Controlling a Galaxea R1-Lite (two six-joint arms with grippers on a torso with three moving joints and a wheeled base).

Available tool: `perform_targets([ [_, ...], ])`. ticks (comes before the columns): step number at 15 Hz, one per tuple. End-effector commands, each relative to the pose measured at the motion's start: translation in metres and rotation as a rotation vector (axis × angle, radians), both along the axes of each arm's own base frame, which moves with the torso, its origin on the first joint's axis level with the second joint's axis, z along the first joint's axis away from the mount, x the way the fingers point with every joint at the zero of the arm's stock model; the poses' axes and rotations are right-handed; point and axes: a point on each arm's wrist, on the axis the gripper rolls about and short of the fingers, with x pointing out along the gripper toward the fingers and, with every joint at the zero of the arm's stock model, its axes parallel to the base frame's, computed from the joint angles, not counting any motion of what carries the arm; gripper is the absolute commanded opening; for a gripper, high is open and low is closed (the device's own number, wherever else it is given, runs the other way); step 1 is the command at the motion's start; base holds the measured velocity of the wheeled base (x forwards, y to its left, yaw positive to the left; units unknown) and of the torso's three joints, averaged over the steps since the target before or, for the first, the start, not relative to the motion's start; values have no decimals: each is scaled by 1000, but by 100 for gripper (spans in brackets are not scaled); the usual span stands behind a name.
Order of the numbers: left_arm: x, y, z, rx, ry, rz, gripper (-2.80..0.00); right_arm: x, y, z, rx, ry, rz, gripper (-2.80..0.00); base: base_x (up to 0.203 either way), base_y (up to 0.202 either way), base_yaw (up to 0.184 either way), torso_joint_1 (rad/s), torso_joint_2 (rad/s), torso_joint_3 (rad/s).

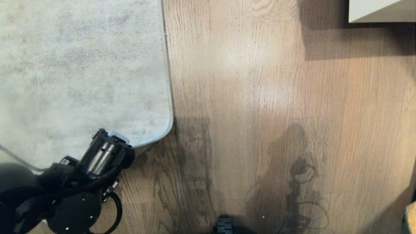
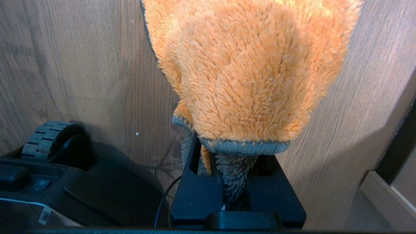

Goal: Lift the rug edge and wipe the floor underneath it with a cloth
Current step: Lift up the carpet

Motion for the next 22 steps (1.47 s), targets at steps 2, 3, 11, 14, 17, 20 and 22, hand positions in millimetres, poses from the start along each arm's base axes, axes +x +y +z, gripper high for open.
perform_targets([
  [2,-2,10,8,-16,-34,40,-280,0,0,0,-1,2,2,-280,0,0,0,0,0,0],
  [3,-3,14,10,-19,-40,52,-280,0,0,0,-1,2,2,-280,0,0,0,0,0,0],
  [11,-11,23,9,-19,-39,73,-280,0,0,0,-1,2,2,-280,0,0,0,0,0,0],
  [14,-13,25,5,-13,-26,73,-280,0,0,0,-1,2,2,-280,0,0,0,0,0,0],
  [17,-15,27,3,-12,-18,75,-280,0,0,0,-1,2,2,-280,0,0,0,0,0,0],
  [20,-16,27,0,-7,-9,74,-280,0,0,0,-1,2,2,-280,0,0,0,0,0,0],
  [22,-16,27,0,-6,-8,75,-280,0,0,0,-1,2,2,-280,0,0,0,0,0,0],
])
